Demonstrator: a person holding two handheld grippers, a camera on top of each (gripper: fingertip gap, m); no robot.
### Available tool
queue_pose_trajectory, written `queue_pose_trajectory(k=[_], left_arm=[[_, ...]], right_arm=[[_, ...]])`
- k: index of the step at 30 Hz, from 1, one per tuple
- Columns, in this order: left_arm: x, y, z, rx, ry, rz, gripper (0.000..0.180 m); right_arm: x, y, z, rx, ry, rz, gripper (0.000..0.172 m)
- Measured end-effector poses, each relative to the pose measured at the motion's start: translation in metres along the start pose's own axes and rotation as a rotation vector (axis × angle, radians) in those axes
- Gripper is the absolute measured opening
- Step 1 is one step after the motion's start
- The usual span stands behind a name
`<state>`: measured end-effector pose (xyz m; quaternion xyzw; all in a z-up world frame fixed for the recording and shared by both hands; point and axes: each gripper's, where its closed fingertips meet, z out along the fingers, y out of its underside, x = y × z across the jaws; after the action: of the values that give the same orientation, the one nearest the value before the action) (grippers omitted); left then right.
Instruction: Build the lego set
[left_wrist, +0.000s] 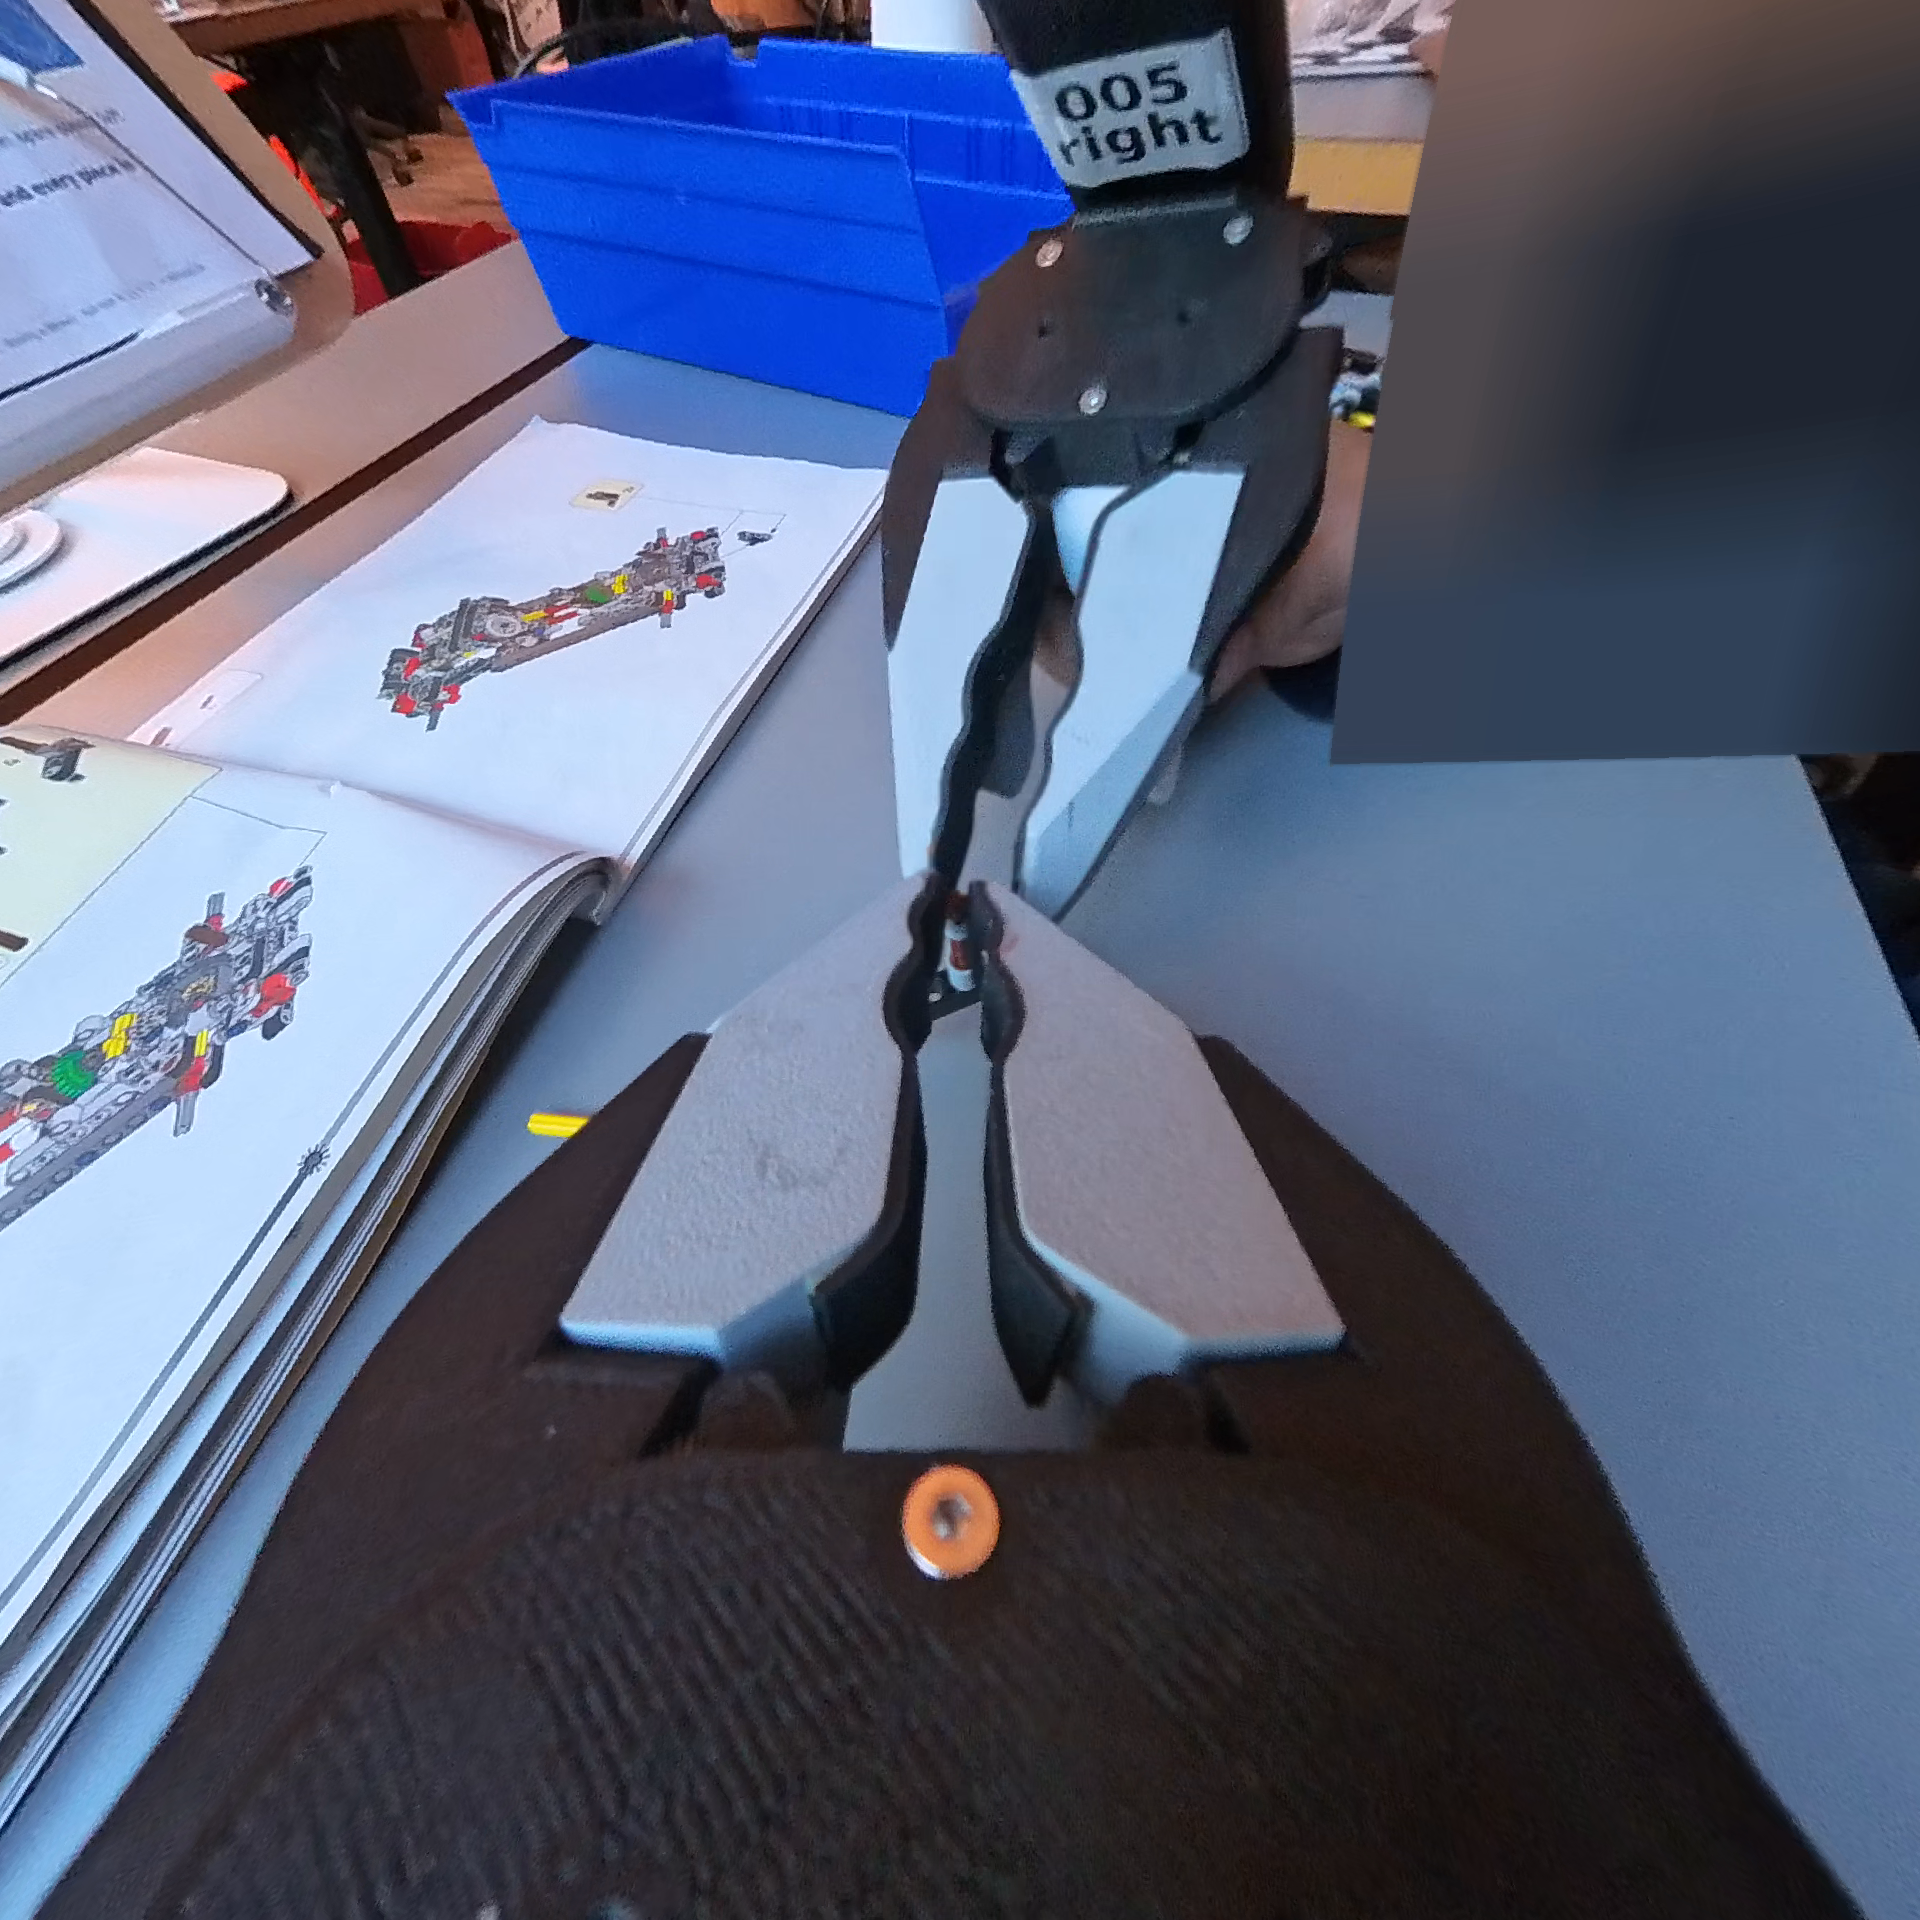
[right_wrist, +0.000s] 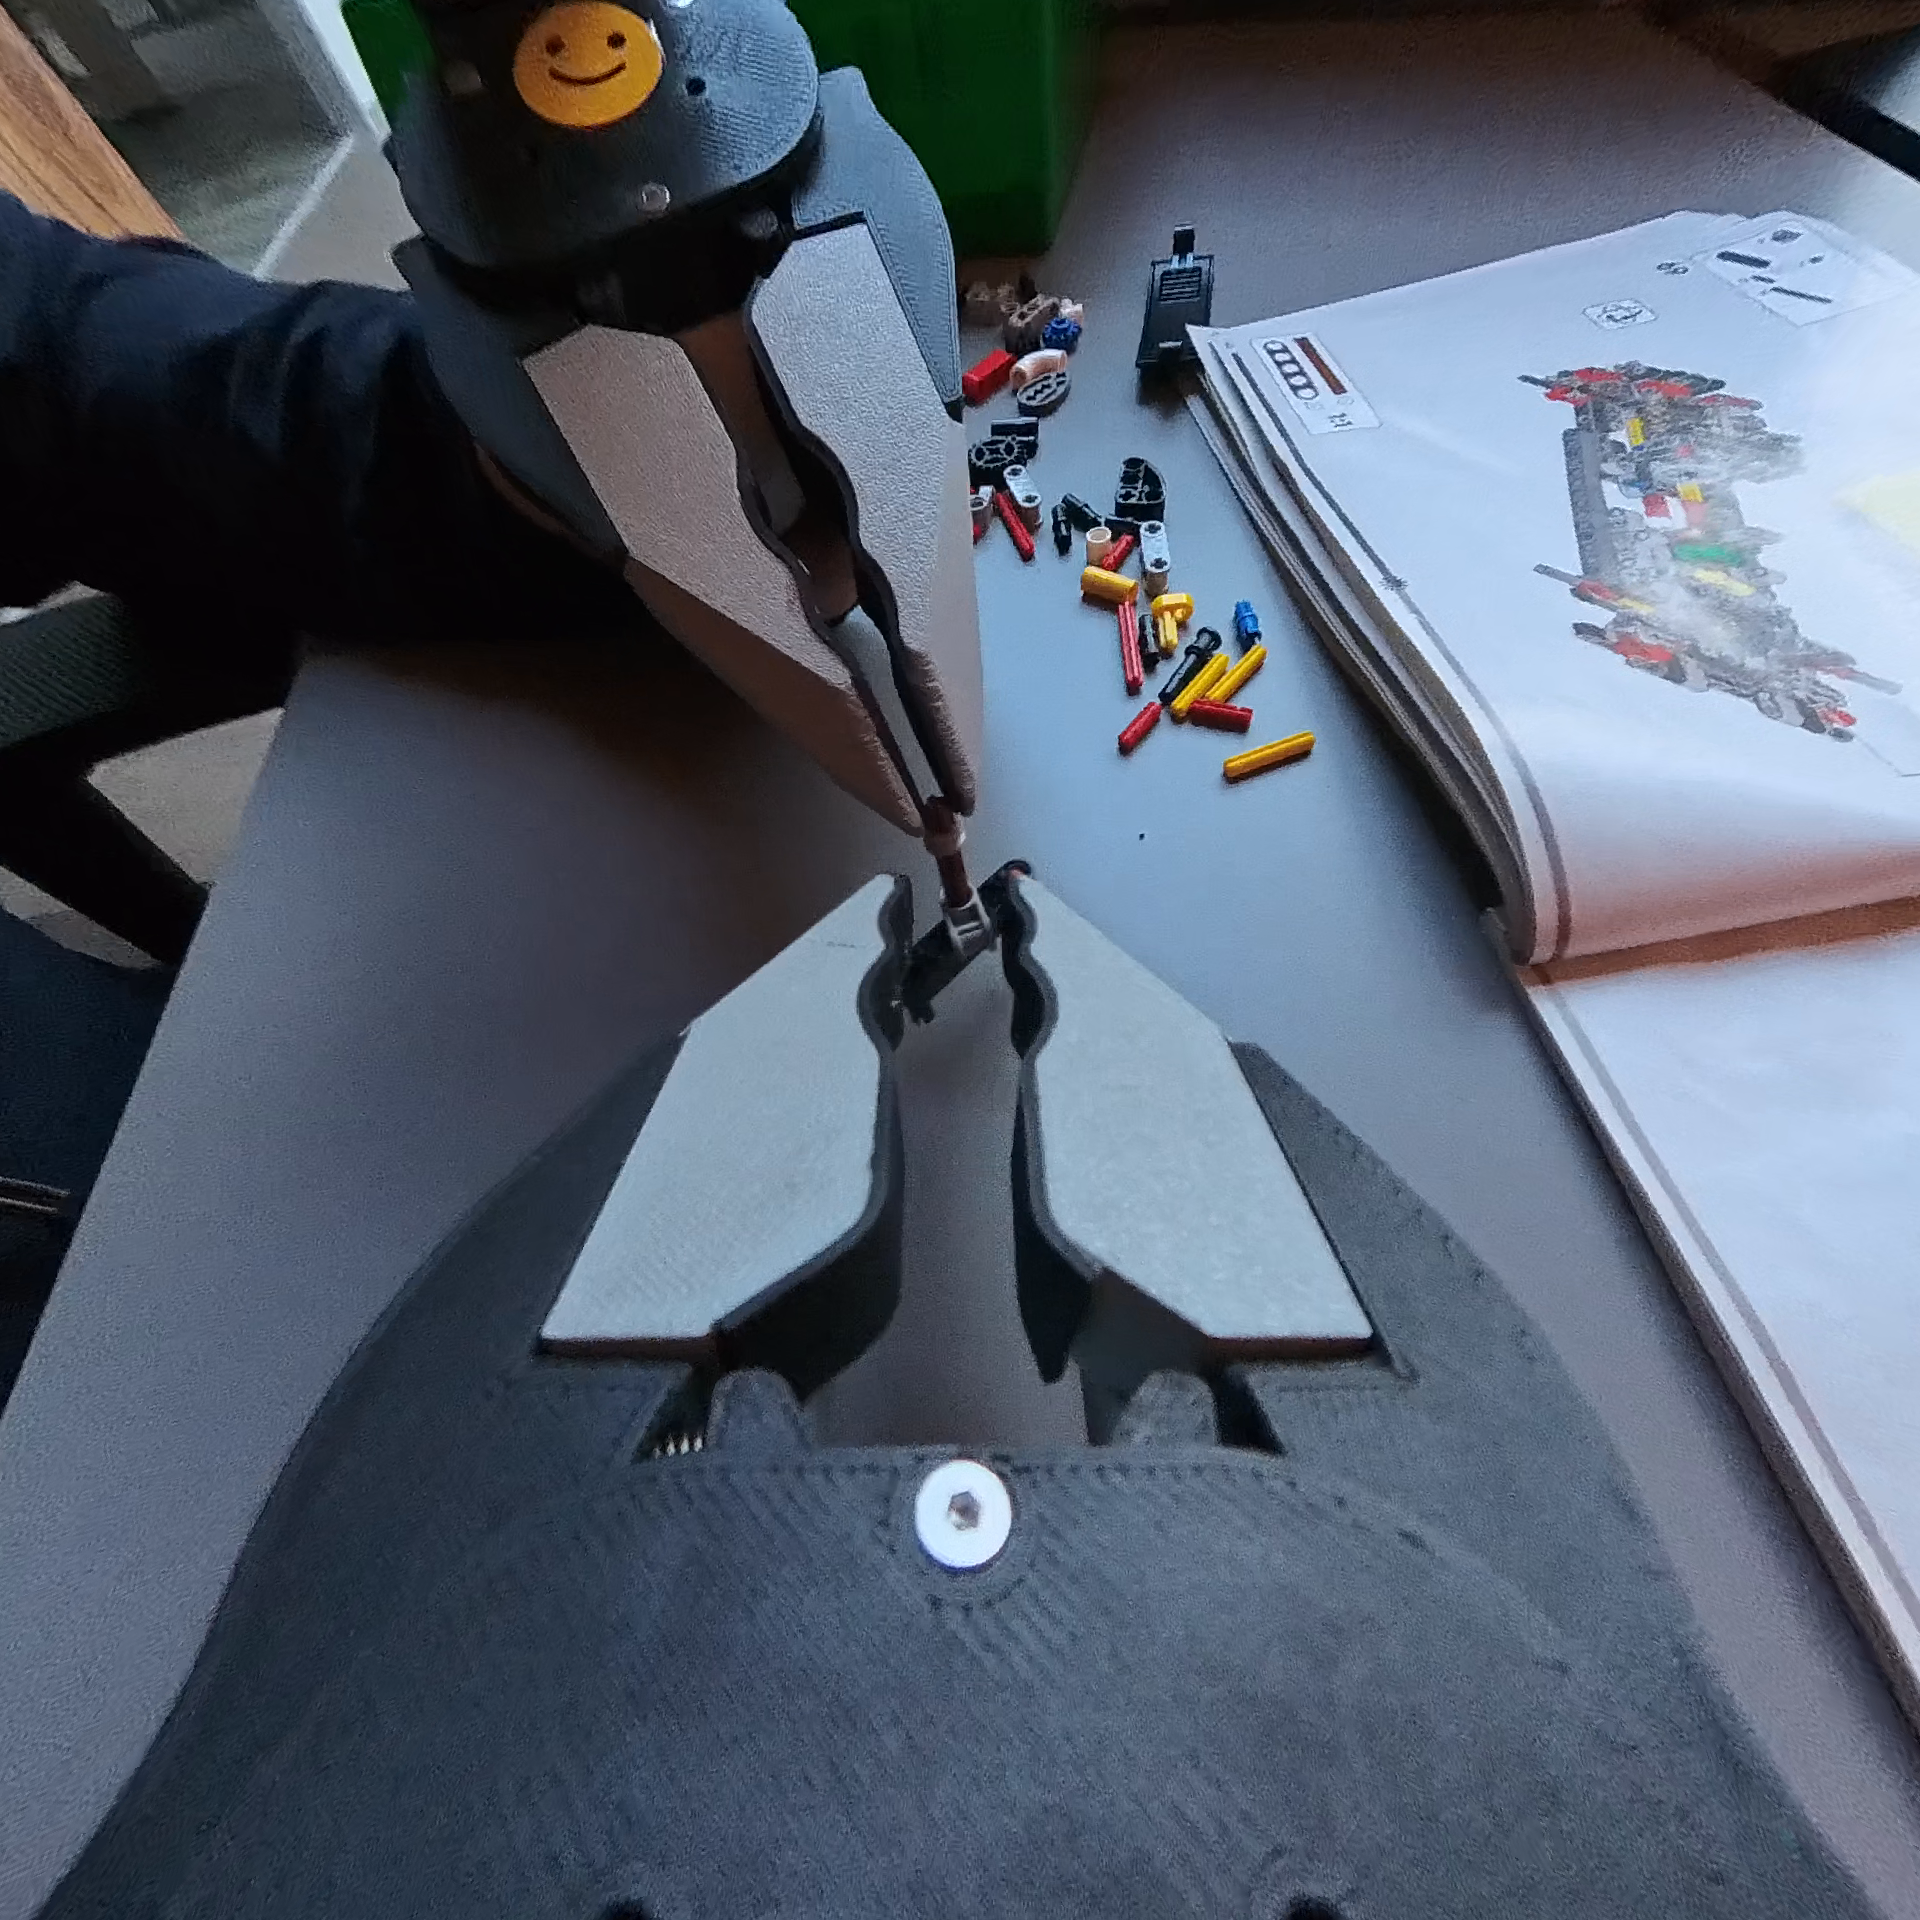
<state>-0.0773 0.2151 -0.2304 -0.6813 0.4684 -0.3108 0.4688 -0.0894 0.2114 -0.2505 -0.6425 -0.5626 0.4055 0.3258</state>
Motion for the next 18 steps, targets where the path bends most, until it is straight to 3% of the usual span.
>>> queue_pose_trajectory(k=[4, 14, 18], left_arm=[[0.004, -0.004, -0.001, 0.032, 0.041, -0.028, 0.002], [0.004, 0.006, -0.004, -0.036, 0.113, -0.098, 0.012], [0.004, 0.008, -0.006, -0.044, 0.124, -0.098, 0.006]], right_arm=[[-0.002, 0.000, 0.002, -0.005, 0.023, -0.049, 0.005], [-0.003, 0.005, 0.006, -0.044, 0.030, -0.043, 0.004], [-0.003, 0.008, 0.007, -0.065, 0.029, -0.047, 0.004]])
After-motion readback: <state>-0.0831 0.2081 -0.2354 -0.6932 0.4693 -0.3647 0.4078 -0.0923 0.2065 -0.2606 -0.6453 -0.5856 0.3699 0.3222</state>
